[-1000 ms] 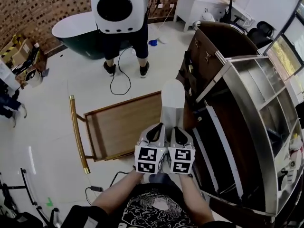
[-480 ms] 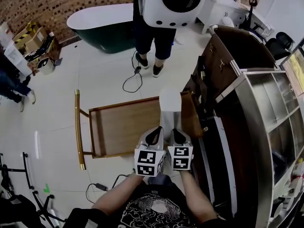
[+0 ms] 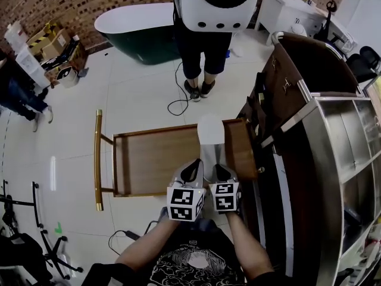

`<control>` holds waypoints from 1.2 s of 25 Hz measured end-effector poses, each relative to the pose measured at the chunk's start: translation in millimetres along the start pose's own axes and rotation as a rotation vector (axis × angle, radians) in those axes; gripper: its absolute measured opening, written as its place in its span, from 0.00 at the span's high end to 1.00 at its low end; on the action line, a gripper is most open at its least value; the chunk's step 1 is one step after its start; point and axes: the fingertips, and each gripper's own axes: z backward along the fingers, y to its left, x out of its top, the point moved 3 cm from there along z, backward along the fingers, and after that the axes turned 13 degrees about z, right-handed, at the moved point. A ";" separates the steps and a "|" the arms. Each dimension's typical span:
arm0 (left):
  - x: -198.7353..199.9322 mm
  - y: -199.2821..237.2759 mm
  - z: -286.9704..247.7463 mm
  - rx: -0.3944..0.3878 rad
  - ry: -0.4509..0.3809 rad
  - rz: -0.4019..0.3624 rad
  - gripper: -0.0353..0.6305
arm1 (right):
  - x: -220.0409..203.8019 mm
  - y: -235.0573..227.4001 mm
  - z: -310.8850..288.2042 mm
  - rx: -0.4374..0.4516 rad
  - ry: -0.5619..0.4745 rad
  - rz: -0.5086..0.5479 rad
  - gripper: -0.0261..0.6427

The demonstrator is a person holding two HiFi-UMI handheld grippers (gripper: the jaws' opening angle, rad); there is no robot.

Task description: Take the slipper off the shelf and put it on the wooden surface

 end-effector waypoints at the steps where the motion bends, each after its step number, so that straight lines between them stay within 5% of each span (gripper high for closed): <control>1: -0.4 0.6 -1.4 0.003 -0.002 -0.002 0.94 | -2.2 0.0 -2.9 0.006 0.006 0.001 0.95; 11: 11.6 9.5 -6.2 0.037 -0.035 0.008 0.94 | -18.9 1.2 -20.2 0.028 0.094 -0.005 0.93; 20: 8.6 7.8 1.3 0.037 -0.013 0.011 0.94 | 4.5 -4.5 -4.4 0.012 0.036 -0.047 0.93; 30: 26.4 8.9 49.1 0.033 -0.043 -0.010 0.94 | 77.1 28.8 60.7 -0.002 -0.138 -0.020 0.94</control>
